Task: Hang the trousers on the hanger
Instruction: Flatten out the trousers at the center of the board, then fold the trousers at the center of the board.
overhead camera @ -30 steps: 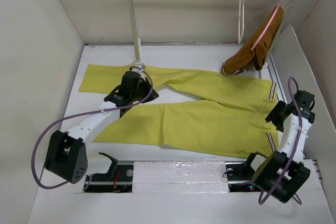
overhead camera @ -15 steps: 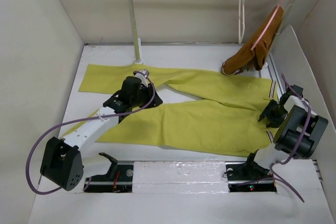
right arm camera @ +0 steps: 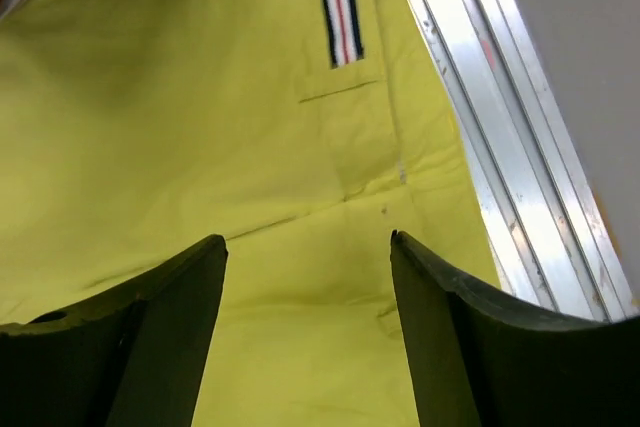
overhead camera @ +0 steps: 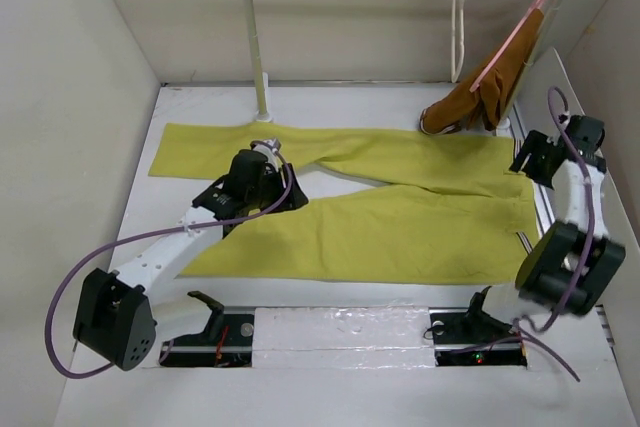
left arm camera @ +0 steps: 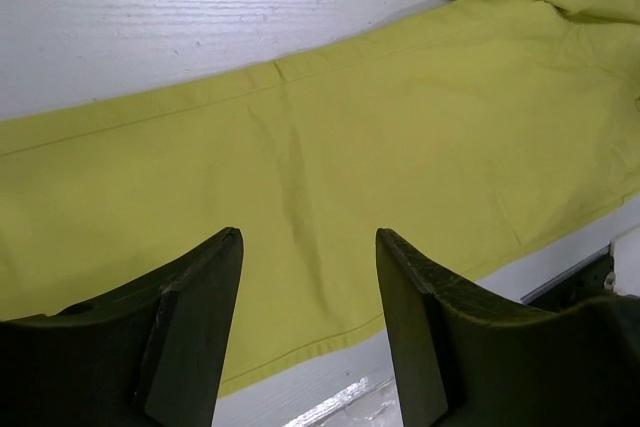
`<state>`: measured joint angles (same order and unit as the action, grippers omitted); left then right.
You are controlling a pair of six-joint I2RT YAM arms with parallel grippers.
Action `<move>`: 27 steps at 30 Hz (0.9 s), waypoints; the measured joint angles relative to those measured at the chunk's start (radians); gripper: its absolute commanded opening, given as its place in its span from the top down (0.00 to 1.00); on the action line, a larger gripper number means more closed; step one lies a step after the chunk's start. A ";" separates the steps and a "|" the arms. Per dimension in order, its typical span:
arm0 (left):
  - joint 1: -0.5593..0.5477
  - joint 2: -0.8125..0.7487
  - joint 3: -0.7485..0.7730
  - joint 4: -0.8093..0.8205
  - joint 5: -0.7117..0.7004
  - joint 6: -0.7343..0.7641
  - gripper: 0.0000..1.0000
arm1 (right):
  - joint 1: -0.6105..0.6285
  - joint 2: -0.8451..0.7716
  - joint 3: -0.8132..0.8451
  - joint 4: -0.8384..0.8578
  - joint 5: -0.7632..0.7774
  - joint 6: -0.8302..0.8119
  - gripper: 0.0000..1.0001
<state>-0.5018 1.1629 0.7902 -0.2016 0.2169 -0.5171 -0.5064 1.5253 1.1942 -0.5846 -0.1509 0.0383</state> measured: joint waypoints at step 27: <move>0.042 -0.027 0.049 0.022 -0.125 -0.138 0.46 | -0.257 -0.323 -0.477 -0.290 0.300 0.309 0.50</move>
<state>-0.4599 1.1358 0.8391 -0.1799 0.0921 -0.6556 -0.7639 1.2026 0.7174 -0.8745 0.1493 0.3473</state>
